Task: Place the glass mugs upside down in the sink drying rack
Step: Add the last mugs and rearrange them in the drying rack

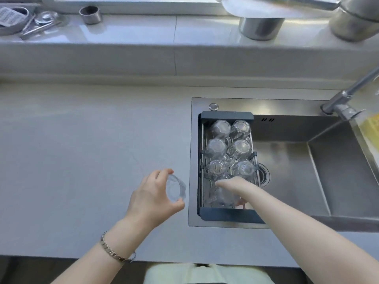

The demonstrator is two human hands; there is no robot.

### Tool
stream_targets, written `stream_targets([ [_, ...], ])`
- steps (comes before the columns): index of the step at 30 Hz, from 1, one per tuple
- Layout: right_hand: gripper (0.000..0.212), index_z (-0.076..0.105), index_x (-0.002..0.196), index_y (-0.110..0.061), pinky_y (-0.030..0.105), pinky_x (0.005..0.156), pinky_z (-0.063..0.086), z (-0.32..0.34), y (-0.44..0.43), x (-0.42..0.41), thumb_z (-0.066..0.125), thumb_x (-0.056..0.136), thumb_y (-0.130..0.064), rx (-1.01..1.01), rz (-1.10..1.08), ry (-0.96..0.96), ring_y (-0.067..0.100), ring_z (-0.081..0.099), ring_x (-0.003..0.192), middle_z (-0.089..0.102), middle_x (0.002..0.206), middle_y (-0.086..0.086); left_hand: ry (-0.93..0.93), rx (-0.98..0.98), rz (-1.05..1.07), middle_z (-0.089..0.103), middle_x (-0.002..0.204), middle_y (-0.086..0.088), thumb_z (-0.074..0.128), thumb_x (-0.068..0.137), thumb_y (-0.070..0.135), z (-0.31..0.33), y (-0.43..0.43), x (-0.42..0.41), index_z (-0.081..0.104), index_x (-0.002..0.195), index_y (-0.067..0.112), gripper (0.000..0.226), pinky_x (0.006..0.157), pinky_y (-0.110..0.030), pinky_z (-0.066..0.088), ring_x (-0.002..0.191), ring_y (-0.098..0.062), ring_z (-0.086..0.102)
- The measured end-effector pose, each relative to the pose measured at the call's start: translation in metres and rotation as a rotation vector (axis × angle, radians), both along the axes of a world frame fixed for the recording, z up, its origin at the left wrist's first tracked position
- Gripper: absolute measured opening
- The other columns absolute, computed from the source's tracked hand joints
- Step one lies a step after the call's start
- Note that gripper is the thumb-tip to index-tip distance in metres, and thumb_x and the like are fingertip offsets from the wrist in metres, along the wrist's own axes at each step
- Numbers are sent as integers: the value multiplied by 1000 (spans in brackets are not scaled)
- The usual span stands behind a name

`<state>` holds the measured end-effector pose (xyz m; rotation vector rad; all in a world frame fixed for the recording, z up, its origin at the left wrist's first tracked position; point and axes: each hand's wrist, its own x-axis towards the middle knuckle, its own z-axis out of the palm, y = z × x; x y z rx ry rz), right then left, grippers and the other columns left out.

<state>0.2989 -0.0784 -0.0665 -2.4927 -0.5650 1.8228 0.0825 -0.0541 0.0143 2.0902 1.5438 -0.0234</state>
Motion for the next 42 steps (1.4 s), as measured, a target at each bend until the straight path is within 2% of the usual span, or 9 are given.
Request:
stream_targets([
  [3, 38, 52, 95, -7, 22, 46, 34, -9, -3, -4, 52, 84, -43, 79, 69, -124, 20, 48, 57, 52, 74, 6, 14, -8, 14, 47, 132, 12, 65, 75, 41, 0, -5, 2, 38, 133, 29, 65, 87, -24, 41, 123, -11, 45],
  [8, 42, 54, 85, -7, 28, 71, 42, -23, -17, -10, 50, 86, -49, 191, 201, -381, 32, 62, 97, 66, 102, 14, 17, -43, 48, 48, 131, 11, 66, 74, 39, 0, -9, 1, 39, 132, 29, 65, 91, -26, 42, 124, -12, 46],
  [12, 73, 41, 123, 1, 34, 85, 47, -28, -22, -14, 58, 80, -55, 243, 68, -392, 33, 57, 113, 60, 123, 17, 29, -43, 48, 49, 132, 10, 67, 74, 39, 1, -11, -1, 40, 132, 28, 65, 90, -27, 42, 123, -12, 47],
  [18, 60, 44, 129, -11, 33, 91, 46, -24, -45, 6, 66, 80, -38, 390, 19, -111, 26, 57, 111, 53, 126, 7, 40, -91, 49, 50, 131, 9, 67, 74, 41, 4, -9, 5, 40, 131, 29, 65, 90, -27, 42, 121, -13, 48],
  [23, 62, 44, 122, -43, 14, 88, 44, 13, -82, 21, 73, 74, -17, 733, 238, -99, -3, 54, 99, 51, 127, -15, -193, -371, 292, 58, 112, 2, 71, 73, 35, 5, 4, 31, 51, 117, 28, 49, 74, -28, 50, 93, -16, 59],
  [28, 72, 39, 119, -60, 5, 101, 32, 42, -109, 11, 78, 64, -35, 1145, 208, -47, -8, 36, 129, 36, 136, -31, -514, -772, 393, 64, 100, -7, 68, 80, 30, 4, -3, 81, 60, 105, 13, 30, 53, -31, 59, 86, -19, 63],
  [37, 64, 56, 97, -52, 21, 76, 56, 54, -129, 55, 89, 55, -17, 945, -73, 8, 17, 70, 86, 67, 106, -7, -498, -1249, 376, 64, 102, -18, 44, 91, 48, -19, -13, 124, 54, 97, 15, 36, 64, -34, 59, 83, -30, 66],
  [39, 57, 55, 97, -46, 25, 73, 54, 48, -125, 56, 87, 53, -29, 903, -145, -131, 19, 67, 87, 62, 108, -8, -416, -1031, 265, 60, 103, -10, 32, 96, 48, -31, -15, 129, 52, 114, 13, 44, 68, -38, 59, 89, -29, 65],
  [42, 51, 52, 101, -28, 31, 81, 45, 29, -114, 62, 85, 61, -28, 753, -264, -344, 20, 54, 99, 55, 110, 3, -48, -241, -350, 51, 133, -6, 36, 97, 36, -63, -16, 126, 48, 130, 13, 42, 94, -42, 49, 115, -28, 54],
])
